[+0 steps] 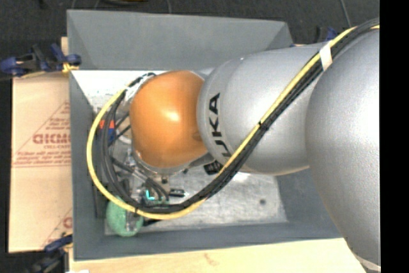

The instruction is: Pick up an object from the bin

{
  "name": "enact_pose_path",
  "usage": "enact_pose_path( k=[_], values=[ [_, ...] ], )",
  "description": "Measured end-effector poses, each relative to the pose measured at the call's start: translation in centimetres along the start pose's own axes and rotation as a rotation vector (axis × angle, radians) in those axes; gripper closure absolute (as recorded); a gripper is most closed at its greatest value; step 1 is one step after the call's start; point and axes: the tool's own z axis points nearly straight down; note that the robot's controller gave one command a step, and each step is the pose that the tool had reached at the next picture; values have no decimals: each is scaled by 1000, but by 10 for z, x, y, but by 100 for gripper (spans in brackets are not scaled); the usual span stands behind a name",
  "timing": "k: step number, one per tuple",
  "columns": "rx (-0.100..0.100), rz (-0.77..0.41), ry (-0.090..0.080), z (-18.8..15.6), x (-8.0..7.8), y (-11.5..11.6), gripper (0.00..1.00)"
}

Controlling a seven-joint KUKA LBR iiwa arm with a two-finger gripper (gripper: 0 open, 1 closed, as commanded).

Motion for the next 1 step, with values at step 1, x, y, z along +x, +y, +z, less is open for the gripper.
enact_pose_path(
  k=[1],
  values=[
    [-2,4,-7,-4,-2,-1,0]
  ],
)
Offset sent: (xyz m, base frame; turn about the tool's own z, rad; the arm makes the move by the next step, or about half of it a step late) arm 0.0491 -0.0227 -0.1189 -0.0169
